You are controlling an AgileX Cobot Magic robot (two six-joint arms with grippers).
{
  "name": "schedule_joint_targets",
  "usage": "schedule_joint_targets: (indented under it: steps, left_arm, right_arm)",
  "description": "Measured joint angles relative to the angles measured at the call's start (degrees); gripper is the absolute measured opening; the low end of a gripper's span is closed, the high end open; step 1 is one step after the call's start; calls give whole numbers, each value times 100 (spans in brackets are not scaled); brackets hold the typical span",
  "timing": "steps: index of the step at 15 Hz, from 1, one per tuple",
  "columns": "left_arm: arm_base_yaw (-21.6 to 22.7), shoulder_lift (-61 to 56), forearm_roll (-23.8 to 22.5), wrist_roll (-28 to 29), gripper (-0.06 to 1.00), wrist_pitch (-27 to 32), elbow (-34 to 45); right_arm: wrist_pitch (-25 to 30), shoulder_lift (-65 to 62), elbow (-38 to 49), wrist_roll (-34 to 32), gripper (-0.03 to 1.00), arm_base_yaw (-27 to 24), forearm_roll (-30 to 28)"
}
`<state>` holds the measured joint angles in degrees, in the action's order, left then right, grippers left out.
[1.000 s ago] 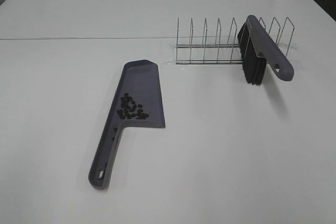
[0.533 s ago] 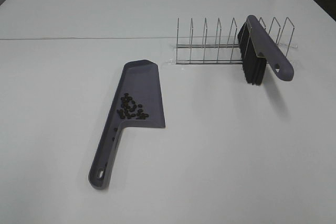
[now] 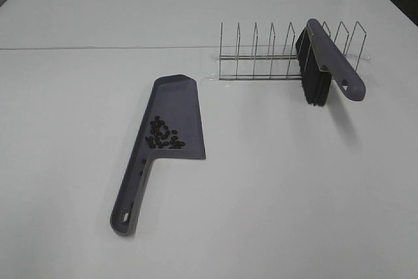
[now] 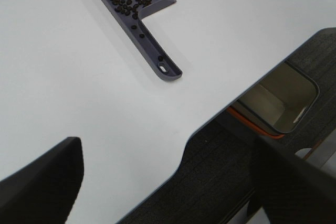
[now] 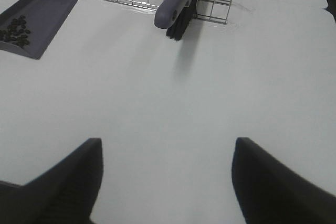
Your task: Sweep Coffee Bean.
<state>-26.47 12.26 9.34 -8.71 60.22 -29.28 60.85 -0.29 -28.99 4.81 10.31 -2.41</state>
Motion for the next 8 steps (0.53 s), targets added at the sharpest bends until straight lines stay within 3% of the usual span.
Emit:
schedule_joint_targets:
  steps: [1, 4, 8]
  left_arm:
    - [372, 0, 0, 0, 81, 0, 0]
    - [1123, 0, 0, 0, 81, 0, 0]
    - [2366, -218, 0, 0, 81, 0, 0]
  right_arm:
    - [0, 0, 0, 0, 68, -367, 34]
    - [0, 0, 0, 0, 68, -802, 40]
    - [0, 0, 0, 0, 68, -963, 46]
